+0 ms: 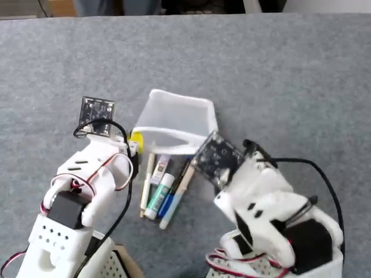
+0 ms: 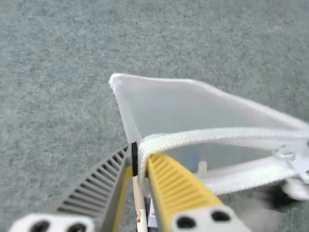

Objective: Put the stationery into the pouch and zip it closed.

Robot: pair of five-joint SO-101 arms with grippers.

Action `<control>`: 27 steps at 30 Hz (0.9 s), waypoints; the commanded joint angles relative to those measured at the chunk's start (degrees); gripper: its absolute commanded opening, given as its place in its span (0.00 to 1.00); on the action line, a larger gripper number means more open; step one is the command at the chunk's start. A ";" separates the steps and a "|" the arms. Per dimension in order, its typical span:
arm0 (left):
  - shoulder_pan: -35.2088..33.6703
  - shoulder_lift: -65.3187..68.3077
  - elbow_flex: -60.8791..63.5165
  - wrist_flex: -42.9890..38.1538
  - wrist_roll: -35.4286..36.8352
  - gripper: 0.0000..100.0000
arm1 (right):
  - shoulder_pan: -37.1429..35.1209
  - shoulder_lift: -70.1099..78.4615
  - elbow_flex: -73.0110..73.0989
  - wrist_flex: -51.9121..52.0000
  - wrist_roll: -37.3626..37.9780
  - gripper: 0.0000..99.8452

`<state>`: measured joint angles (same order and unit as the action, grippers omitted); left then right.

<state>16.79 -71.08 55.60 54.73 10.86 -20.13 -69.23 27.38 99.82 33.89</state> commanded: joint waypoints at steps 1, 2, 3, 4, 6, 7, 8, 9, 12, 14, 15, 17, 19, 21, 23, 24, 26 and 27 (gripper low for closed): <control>-0.57 -0.09 -4.09 -0.26 0.18 0.03 | -2.64 -1.80 -2.33 0.53 0.70 0.35; -0.57 -0.09 -4.09 -0.18 0.18 0.03 | -2.99 -1.98 -2.33 0.62 0.70 0.35; -0.48 -0.09 -4.26 0.35 0.18 0.03 | -3.25 -1.89 -2.24 0.44 0.70 0.35; -0.31 -0.09 -4.70 1.14 0.18 0.03 | -3.69 -1.89 -2.15 0.18 0.97 0.35; -0.04 -0.09 -6.29 3.43 0.26 0.03 | -4.48 -1.80 -0.92 -1.76 1.05 0.35; -0.04 -0.09 -7.25 4.66 0.44 0.03 | -4.75 -1.80 0.04 -3.16 1.05 0.35; -0.04 -0.09 -8.22 5.98 1.05 0.03 | -4.75 -1.80 1.27 -4.92 1.05 0.35; -0.04 -0.09 -9.19 7.30 1.49 0.03 | -4.75 -1.80 2.86 -6.77 1.05 0.35; -0.04 -0.26 -11.21 10.46 1.67 0.03 | -4.75 -1.80 7.78 -11.87 1.05 0.35; -0.13 -0.62 -11.56 11.34 1.67 0.03 | -4.75 -1.80 10.51 -14.86 1.05 0.35; -0.04 -0.62 -11.65 11.69 1.67 0.03 | -4.84 -1.80 11.47 -15.91 1.05 0.35; -0.04 -0.62 -11.65 12.66 1.67 0.03 | -4.84 -1.36 12.62 -17.32 1.05 0.35; -0.04 -0.62 -11.56 12.66 1.76 0.03 | -6.07 -0.31 12.70 -17.67 1.05 0.35; -0.04 -0.62 -11.56 12.66 1.76 0.03 | -8.44 0.66 12.70 -17.67 1.05 0.35; -0.04 -0.62 -11.65 12.57 1.76 0.03 | -10.73 1.80 12.79 -17.76 1.14 0.35; -0.04 -0.62 -11.65 12.57 1.76 0.03 | -11.52 2.42 12.88 -18.20 1.14 0.35; -0.04 -0.62 -11.65 12.57 1.76 0.03 | -11.96 3.65 12.97 -19.34 1.14 0.35; -0.04 -0.62 -11.65 12.57 1.76 0.03 | -12.04 4.35 12.97 -19.96 1.14 0.34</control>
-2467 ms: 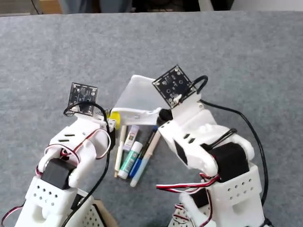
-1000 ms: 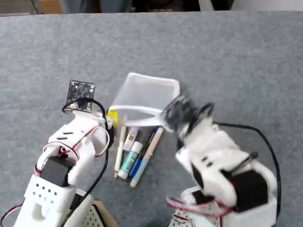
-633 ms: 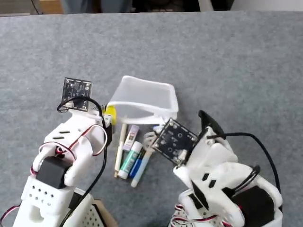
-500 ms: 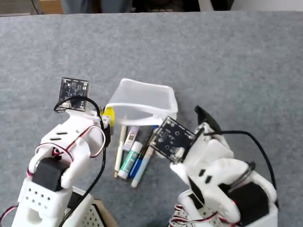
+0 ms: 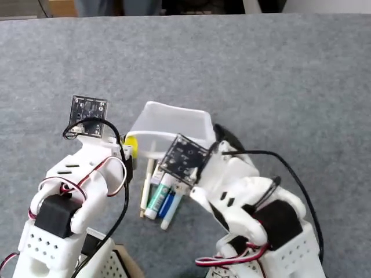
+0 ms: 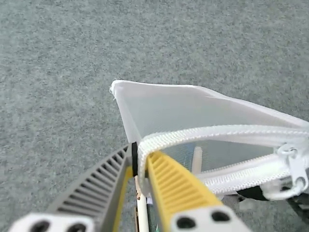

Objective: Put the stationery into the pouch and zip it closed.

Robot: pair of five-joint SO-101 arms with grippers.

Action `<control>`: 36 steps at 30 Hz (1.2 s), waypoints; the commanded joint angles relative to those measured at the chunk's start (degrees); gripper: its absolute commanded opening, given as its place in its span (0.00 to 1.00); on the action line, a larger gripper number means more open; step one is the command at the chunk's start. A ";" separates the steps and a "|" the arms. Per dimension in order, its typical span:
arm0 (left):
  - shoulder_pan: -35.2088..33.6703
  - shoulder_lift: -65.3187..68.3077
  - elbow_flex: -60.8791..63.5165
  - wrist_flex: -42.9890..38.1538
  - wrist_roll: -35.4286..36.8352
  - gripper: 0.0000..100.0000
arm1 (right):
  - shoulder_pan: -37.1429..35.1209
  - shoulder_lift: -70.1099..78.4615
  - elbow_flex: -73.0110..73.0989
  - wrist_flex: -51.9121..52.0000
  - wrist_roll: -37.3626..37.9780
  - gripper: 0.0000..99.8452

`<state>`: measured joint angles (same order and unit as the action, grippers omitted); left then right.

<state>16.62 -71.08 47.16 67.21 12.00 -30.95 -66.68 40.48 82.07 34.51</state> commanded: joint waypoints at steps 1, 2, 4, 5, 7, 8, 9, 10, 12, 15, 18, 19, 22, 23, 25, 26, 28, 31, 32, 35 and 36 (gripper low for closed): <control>0.13 -0.62 -3.21 0.09 0.62 0.03 | -1.23 2.42 0.13 -2.99 0.53 0.32; 0.13 -0.62 -3.21 0.09 0.62 0.03 | -1.23 2.86 0.57 -3.87 0.53 0.29; 0.13 -0.62 -3.21 0.09 0.62 0.03 | -1.23 3.56 2.15 -5.89 0.53 0.22; 0.13 -0.62 -3.21 0.00 0.62 0.03 | -1.23 3.74 3.03 -6.86 0.53 0.18; 0.13 -0.62 -3.21 -0.09 0.62 0.03 | -1.23 3.74 4.44 -8.00 0.53 0.12; 0.13 -0.62 -3.21 -0.09 0.62 0.03 | -1.23 3.74 4.79 -8.18 0.53 0.09; 0.13 -0.62 -3.21 -0.09 0.62 0.03 | -1.23 3.74 4.88 -8.18 0.53 0.07; 0.13 -0.62 -3.21 -0.18 0.62 0.03 | -1.23 3.74 4.88 -8.09 0.53 0.05; 0.13 -0.62 -3.21 -0.26 0.62 0.03 | -1.14 3.74 4.88 -8.09 0.53 0.02; 0.13 -0.62 -3.21 -0.26 0.62 0.03 | -1.14 3.74 4.88 -8.09 0.53 0.01; 0.13 -0.62 -3.21 -0.26 0.62 0.03 | -1.14 3.74 4.79 -8.09 0.53 0.01; 0.13 -0.62 -3.21 -0.26 0.62 0.03 | -1.14 3.74 4.79 -8.09 0.53 0.01; 0.13 -0.62 -2.86 -0.26 0.62 0.03 | -1.14 3.74 4.70 -8.09 0.53 0.01; 0.22 -0.62 -2.59 -0.26 0.62 0.03 | -1.14 3.65 4.62 -8.09 0.53 0.01; 0.31 -0.62 -1.98 -0.35 0.62 0.03 | -1.14 3.65 4.62 -8.09 0.44 0.01; 0.57 -0.62 -1.63 -0.44 0.35 0.03 | -1.14 3.65 4.62 -8.09 0.44 0.01; 1.10 -0.62 -0.57 -1.32 0.18 0.03 | -1.14 3.65 4.35 -8.09 0.44 0.01; 1.10 -0.62 0.40 -2.02 0.18 0.08 | -1.14 3.65 3.21 -8.09 0.44 0.01; 1.01 -0.62 0.48 -1.93 0.53 0.11 | -1.14 3.65 2.86 -8.09 0.44 0.01; 1.10 -0.62 1.10 -1.93 0.26 0.22 | -1.23 3.65 2.42 -8.09 0.44 0.01; 1.10 -0.26 1.10 -1.93 0.18 0.24 | -1.23 3.65 2.42 -8.09 0.44 0.01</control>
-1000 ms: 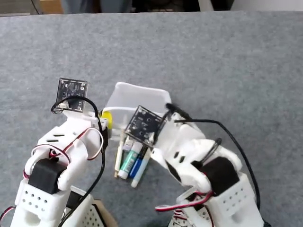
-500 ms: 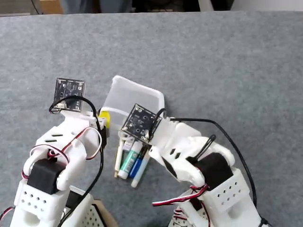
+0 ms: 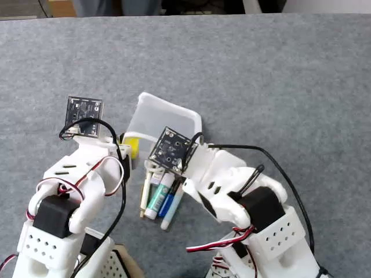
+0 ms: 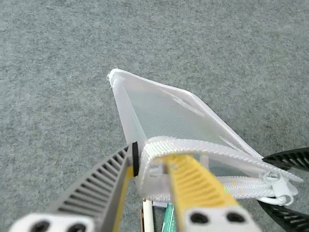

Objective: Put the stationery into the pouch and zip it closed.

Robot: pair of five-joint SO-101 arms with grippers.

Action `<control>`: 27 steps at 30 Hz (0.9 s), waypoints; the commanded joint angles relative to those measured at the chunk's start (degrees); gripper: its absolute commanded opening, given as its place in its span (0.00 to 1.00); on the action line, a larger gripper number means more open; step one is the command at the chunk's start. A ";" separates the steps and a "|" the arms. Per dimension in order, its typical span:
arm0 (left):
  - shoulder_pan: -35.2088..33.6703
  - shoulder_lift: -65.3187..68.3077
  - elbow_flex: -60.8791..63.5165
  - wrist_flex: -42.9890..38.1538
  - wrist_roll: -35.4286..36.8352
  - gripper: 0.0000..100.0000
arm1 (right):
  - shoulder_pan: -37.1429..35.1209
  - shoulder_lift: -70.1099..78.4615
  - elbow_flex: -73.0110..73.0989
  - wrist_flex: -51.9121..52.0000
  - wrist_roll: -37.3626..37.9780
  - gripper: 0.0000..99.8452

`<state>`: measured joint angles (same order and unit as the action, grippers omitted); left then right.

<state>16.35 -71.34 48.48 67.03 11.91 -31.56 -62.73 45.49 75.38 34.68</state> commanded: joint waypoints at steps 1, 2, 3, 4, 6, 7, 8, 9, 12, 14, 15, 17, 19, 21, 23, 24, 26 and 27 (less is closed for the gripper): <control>1.36 0.09 -0.22 -1.76 0.26 0.24 | -0.62 -0.31 -2.51 -1.41 0.26 0.01; 1.36 0.18 -0.22 -1.76 0.26 0.24 | -0.70 -0.40 -2.51 -1.41 0.26 0.01; 1.36 0.18 -0.22 -1.76 0.26 0.24 | -0.70 -0.40 -2.51 -1.41 0.18 0.01; 1.36 0.18 -0.22 -1.76 0.26 0.24 | -0.70 -0.40 -2.51 -1.41 0.18 0.01; 1.36 0.18 0.04 -1.85 0.18 0.24 | -0.79 -0.40 -2.51 -1.41 0.18 0.01; 1.27 0.18 0.66 -1.93 0.18 0.24 | -0.79 -0.40 -2.51 -1.41 0.18 0.01; 1.10 0.18 1.71 -2.46 0.09 0.24 | -0.88 -0.40 -2.51 -1.41 0.18 0.01; 1.01 0.18 3.03 -3.43 0.09 0.24 | -0.88 -0.40 -2.51 -1.41 0.18 0.01; 0.92 0.00 6.81 -6.15 -1.41 0.24 | -0.88 -0.40 -2.51 -1.41 0.18 0.01; 0.92 -0.09 8.57 -7.65 -3.43 0.24 | -0.88 -0.40 -2.59 -1.41 0.18 0.01; 0.92 -0.09 9.27 -8.53 -3.87 0.24 | -0.97 -0.40 -2.59 -1.41 0.18 0.01; 0.92 0.00 10.24 -10.20 -3.87 0.24 | -0.97 -0.40 -2.59 -1.41 0.26 0.01; 0.84 0.09 10.68 -11.34 -3.87 0.24 | -0.97 -0.40 -2.59 -1.49 0.18 0.01; 0.22 0.09 10.68 -11.16 -3.87 0.24 | -0.97 -0.40 -2.59 -1.49 0.09 0.01; -1.36 0.09 10.68 -11.08 -3.96 0.24 | -0.97 -0.75 -2.59 -1.49 0.09 0.01; -2.33 0.09 10.68 -11.08 -3.96 0.24 | -0.97 -1.27 -2.59 -1.49 0.00 0.01; -3.65 0.09 10.68 -11.08 -3.96 0.24 | -0.97 -2.33 -2.59 -1.49 0.00 0.01; -4.00 0.09 10.68 -11.08 -3.96 0.24 | -0.97 -2.59 -2.59 -1.49 -0.09 0.01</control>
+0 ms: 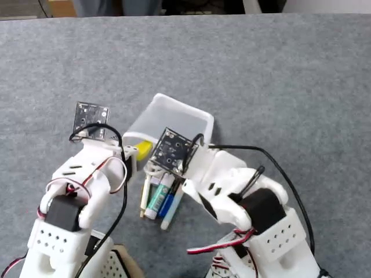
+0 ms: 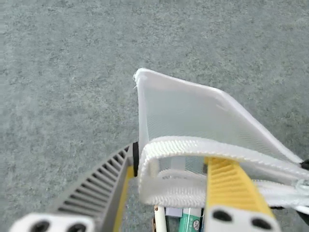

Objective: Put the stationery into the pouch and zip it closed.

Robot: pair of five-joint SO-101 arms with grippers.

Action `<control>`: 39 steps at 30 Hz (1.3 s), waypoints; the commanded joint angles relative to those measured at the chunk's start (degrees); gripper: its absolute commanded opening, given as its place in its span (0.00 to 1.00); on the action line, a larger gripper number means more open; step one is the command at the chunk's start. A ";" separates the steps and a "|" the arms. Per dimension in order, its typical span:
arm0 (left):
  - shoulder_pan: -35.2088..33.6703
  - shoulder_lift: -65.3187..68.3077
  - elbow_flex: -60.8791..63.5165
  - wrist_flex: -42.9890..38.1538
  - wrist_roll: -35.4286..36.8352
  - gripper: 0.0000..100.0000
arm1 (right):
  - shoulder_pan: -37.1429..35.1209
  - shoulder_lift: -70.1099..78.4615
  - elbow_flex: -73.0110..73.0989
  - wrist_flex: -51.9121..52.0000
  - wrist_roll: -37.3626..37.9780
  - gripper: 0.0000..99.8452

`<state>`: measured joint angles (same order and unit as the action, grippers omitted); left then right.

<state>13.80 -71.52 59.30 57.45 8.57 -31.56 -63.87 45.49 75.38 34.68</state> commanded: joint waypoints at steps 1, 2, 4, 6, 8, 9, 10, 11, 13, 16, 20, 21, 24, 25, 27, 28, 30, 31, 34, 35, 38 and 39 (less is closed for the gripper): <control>-1.63 0.26 -0.13 -1.49 -0.62 0.24 | -0.97 -1.71 -2.59 -1.32 -0.09 0.01; -1.71 0.26 -0.04 -1.49 -0.62 0.24 | -0.97 -1.80 -2.59 -1.23 -0.09 0.01; -1.80 0.26 0.48 -1.58 -0.62 0.24 | -0.97 -2.07 -2.59 -1.14 -0.09 0.01; -1.80 0.09 1.10 -1.49 -1.05 0.24 | -0.97 -2.15 -2.59 -1.14 -0.09 0.01; -1.89 -0.09 1.71 -1.49 -3.16 0.24 | -0.97 -2.15 -2.59 -1.05 -0.09 0.01; -2.33 -0.09 1.71 -1.49 -3.96 0.24 | -0.97 -2.15 -2.59 -1.05 -0.09 0.01; -3.12 -0.09 1.63 -1.49 -4.31 0.24 | -0.97 -2.15 -2.59 -1.05 -0.09 0.01; -3.91 -0.09 1.54 -1.67 -4.57 0.24 | -0.97 -2.15 -2.59 -1.05 -0.09 0.01; -5.67 -0.18 1.19 -1.67 -4.57 0.24 | -0.97 -2.15 -2.59 -1.05 -0.09 0.01; -6.73 -0.18 1.19 -1.49 -4.57 0.24 | -0.97 -2.15 -2.59 -1.05 -0.09 0.01; -6.55 -0.18 1.10 -1.85 -4.57 0.17 | -0.97 -2.15 -2.59 -1.05 -0.09 0.01; -6.46 -0.18 1.10 -1.85 -4.57 0.12 | -0.97 -2.15 -2.59 -1.05 -0.09 0.01; -6.37 -0.18 1.10 -1.85 -4.57 0.03 | -0.97 -2.15 -2.59 -1.05 -0.09 0.01; -6.29 -0.18 1.10 -1.85 -4.57 0.06 | -0.97 -2.15 -2.59 -1.05 -0.09 0.01; -6.20 -0.18 1.10 -1.85 -4.57 0.07 | -0.97 -2.15 -2.59 -1.05 -0.09 0.01; -6.11 -0.18 1.10 -1.85 -4.57 0.06 | -0.88 -2.15 -2.59 -1.05 -0.09 0.01; -5.14 -0.18 1.10 -1.76 -4.57 0.02 | -0.88 -2.15 -2.59 -1.05 -0.09 0.01; -4.70 -0.18 1.10 -1.58 -4.57 0.03 | -0.88 -2.15 -2.59 -1.05 -0.09 0.01; -3.47 -0.18 0.13 -1.41 -4.13 0.03 | -0.88 -2.15 -2.59 -1.14 -0.09 0.01; -3.12 -0.18 -0.75 -1.32 -4.13 0.03 | -0.88 -2.15 -2.59 -1.23 -0.09 0.01; -3.12 -0.18 -4.35 -0.26 -2.90 0.03 | -0.88 -2.15 -2.59 -1.41 -0.09 0.01; -2.86 -0.18 -6.11 1.41 -1.58 0.03 | -0.88 -2.15 -2.59 -1.41 -0.09 0.01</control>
<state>10.46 -71.08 59.12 56.92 4.53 -32.53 -65.19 45.49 74.95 34.68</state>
